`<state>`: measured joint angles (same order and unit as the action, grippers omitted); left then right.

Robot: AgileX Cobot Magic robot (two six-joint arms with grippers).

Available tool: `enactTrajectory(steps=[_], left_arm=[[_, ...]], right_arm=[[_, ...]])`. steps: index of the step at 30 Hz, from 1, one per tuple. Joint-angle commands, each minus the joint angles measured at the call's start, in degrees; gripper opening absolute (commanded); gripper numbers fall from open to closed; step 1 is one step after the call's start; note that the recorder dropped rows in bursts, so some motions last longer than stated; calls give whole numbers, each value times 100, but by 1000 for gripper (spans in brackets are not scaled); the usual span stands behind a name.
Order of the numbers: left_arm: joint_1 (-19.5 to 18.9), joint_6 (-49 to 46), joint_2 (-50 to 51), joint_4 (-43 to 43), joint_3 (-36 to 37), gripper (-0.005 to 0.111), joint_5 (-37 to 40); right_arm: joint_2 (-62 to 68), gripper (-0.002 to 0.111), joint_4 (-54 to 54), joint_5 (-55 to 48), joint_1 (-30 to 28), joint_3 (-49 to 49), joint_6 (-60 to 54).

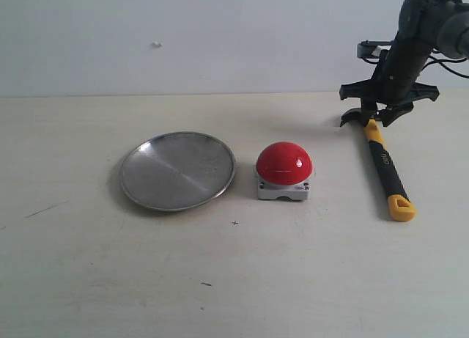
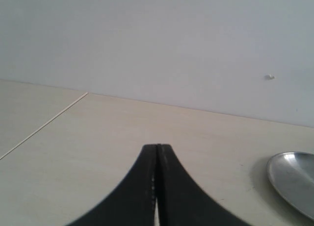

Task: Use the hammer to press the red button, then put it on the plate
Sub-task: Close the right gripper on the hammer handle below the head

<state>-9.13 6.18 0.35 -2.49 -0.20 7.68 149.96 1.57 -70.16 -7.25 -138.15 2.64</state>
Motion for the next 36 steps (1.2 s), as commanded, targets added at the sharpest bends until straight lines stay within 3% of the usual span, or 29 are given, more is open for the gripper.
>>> enactTrajectory(steps=[1,36], left_arm=[[-20,-1,-35,2,20,0,-6],[-20,-1,-35,2,20,0,-6]], right_arm=[[-5,43,-157,20,-7,132,34],[211,47,147,20,-7,131,-113]])
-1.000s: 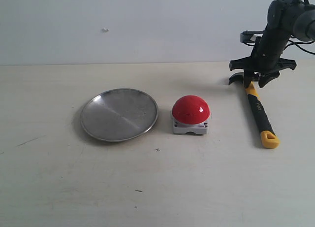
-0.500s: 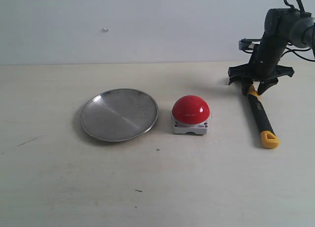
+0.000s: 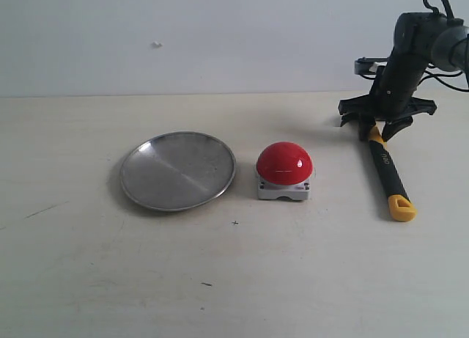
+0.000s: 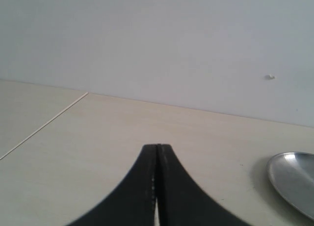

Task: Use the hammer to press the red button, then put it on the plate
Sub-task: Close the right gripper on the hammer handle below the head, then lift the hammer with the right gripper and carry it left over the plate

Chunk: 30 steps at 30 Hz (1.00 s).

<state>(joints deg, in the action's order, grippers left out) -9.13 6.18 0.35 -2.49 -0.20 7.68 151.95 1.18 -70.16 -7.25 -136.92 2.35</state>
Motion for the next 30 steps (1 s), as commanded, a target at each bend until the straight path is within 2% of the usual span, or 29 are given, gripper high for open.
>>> enactTrajectory(steps=[1,8,12,20,30], left_arm=[[-20,-1,-35,2,20,0,-6],[-20,-1,-35,2,20,0,-6],[-20,-1,-35,2,20,0,-6],[-20,-1,-35,2,20,0,-6],[-20,7,-35,2,20,0,-6]], right_arm=[[26,47,186,20,-7,8,-85],[267,47,186,20,-7,8,-85],[270,42,3,20,-7,8,-85],[221,0,-446,20,-7,8,-147],[-71,0,-168,20,-7,8,-417]])
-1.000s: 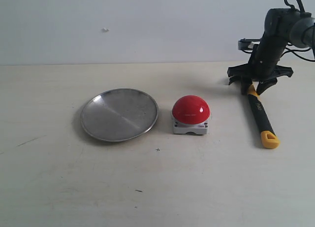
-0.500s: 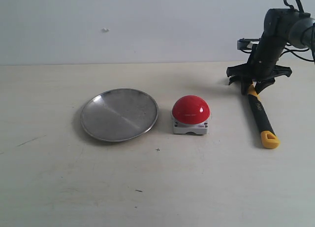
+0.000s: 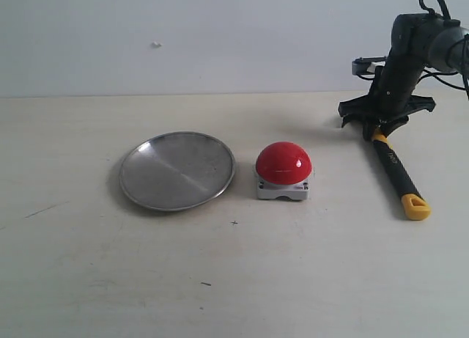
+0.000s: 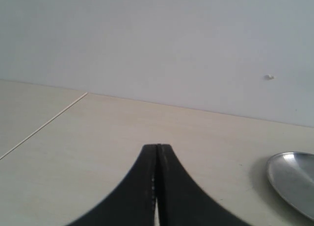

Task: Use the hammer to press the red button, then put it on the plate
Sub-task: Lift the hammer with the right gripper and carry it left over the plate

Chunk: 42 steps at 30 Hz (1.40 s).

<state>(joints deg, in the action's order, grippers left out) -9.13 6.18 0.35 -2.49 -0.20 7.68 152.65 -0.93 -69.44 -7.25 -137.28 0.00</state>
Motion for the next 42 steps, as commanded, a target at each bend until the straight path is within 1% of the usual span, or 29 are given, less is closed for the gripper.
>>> enactTrajectory(steps=[1,4,10,13,20,25,29,32,35,38,42], left_arm=[[-20,7,-35,2,20,0,-6],[-20,7,-35,2,20,0,-6],[-20,7,-35,2,20,0,-6],[-20,7,-35,2,20,0,-6],[-20,7,-35,2,20,0,-6],[-20,7,-35,2,20,0,-6],[-20,7,-35,2,20,0,-6],[-20,7,-35,2,20,0,-6],[-20,7,-35,2,20,0,-6],[-20,7,-35,2,20,0,-6],[-20,7,-35,2,20,0,-6]], right_arm=[[-194,0,131,-52,-7,44,-208],[-354,0,240,-52,-7,94,-208],[-835,0,93,-52,-7,755,-217],[-1181,0,150,267,-7,1198,-241],[-2083,0,181,1148,-7,2578,-254],[-3014,0,844,2078,-7,3895,-589],[-3685,0,1493,2289,-7,4581,-948],[-4206,0,2244,2519,26,5055,-1395],[-4605,0,2645,2755,167,5407,-1524],[-4836,0,2899,2902,470,5676,-1536],[-4935,0,3266,3338,1101,5919,-1536]])
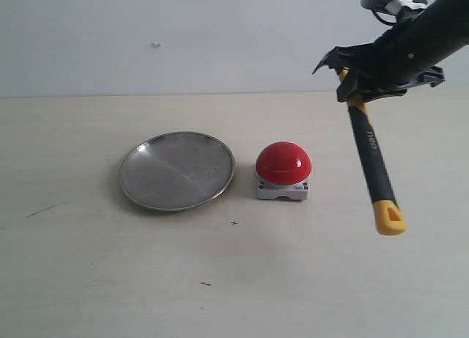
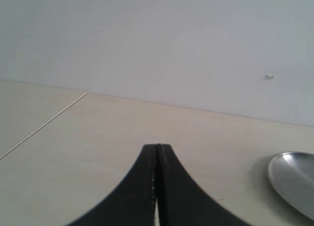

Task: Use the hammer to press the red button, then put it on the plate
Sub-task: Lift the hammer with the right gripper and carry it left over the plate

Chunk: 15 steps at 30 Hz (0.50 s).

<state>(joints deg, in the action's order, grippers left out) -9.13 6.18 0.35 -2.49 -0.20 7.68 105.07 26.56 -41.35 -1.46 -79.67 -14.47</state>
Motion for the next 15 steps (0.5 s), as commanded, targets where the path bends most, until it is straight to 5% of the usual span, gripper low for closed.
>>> enactTrajectory(steps=[1,9,15], left_arm=[[-20,7,-35,2,20,0,-6],[-20,7,-35,2,20,0,-6],[-20,7,-35,2,20,0,-6]], right_arm=[[-176,0,631,638,701,184,-88],[-129,0,1389,1614,2128,190,-101],[-129,0,1546,1771,2480,217,-75]])
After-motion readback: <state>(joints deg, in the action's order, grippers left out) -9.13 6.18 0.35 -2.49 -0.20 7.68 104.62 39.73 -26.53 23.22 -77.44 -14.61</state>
